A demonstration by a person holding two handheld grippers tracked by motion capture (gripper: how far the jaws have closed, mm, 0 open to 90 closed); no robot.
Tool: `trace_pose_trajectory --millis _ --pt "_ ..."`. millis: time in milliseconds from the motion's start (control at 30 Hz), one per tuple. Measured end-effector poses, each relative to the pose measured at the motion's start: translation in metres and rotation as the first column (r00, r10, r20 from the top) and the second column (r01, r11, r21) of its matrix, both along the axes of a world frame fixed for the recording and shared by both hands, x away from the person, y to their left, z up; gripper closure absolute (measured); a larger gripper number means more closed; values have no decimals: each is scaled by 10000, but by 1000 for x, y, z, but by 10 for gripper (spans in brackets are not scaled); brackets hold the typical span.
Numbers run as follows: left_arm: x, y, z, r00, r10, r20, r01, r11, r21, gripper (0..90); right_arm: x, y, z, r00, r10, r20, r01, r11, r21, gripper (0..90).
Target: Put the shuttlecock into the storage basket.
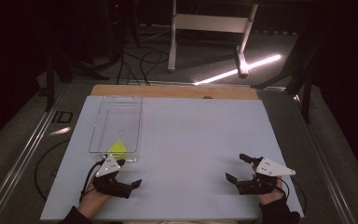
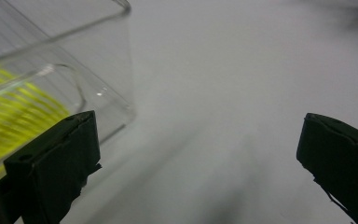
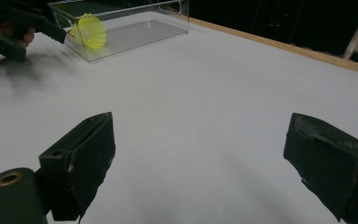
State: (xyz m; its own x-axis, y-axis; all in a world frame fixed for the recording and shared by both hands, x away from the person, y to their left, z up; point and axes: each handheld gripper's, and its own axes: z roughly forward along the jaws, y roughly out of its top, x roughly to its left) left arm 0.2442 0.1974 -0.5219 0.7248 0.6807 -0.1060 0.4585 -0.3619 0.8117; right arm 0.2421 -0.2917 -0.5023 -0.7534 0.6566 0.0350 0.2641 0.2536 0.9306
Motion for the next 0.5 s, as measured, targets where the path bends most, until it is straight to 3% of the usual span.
trace_pose_trajectory --millis 33,500 --pt "-1 0 1 9993 298 233 -301 9995 112 1 0 0 0 10000 2 -39 -2 10000 -25 89" --pt "-3 -1 2 9987 258 440 -262 9996 75 1 0 0 0 10000 0 -32 -1 10000 -35 89"
